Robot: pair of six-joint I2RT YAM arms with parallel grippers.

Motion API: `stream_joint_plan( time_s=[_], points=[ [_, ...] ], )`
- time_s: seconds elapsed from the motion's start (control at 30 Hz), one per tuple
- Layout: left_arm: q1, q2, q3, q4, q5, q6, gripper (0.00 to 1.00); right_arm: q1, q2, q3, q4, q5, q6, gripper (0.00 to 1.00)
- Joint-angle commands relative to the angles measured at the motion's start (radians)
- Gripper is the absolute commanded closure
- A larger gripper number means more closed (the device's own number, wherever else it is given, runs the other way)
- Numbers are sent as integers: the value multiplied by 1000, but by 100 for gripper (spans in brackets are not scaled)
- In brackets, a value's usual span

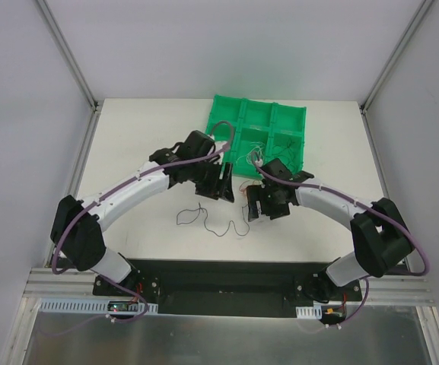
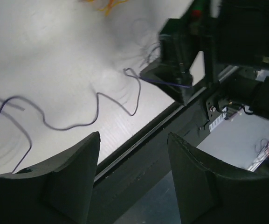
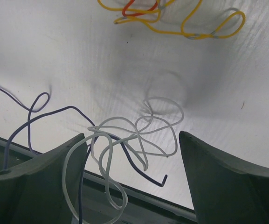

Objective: Untangle the cables

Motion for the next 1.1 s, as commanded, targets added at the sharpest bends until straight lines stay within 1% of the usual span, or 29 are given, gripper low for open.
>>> stream_joint_plan(
  time_s=[0.0,0.07,0.13,0.2,0.27,0.4,0.47,0.5,0.57,0.63,0.87,0.97,1.07],
  points=[
    [-107,78,62,118,52,181,41,-30,-24,17,32,-83,10,18],
    [-130,106,57,160,56,208,39,-42,-30,11,35,-105,9,18],
    [-134,106,21,233,67,242,37,-56,-38,7,37,-131,9,18],
    [-141,67,-57,357,50,300,35,-72,-41,-1,37,-164,12,18],
    [-141,30,-111,442,49,355,34,-85,-49,-7,37,-197,15,18],
    [-141,60,-130,468,101,480,38,-93,-59,-4,31,-260,0,18],
    [-141,60,-163,523,87,507,39,-93,-70,2,26,-283,-13,18],
    [-141,59,-182,553,79,545,40,-95,-76,5,23,-290,-17,18],
    [-139,59,-202,606,90,581,39,-93,-82,14,11,-315,-33,18],
    [-141,65,-203,628,110,612,40,-93,-85,25,-2,-333,-47,18],
    [-136,54,-202,648,113,719,43,-95,-76,46,-51,-335,-56,20],
    [-133,59,-203,648,160,745,44,-93,-73,51,-55,-335,-47,21],
    [-136,57,-206,652,210,735,53,-95,-75,59,-57,-330,-37,21]
  ],
)
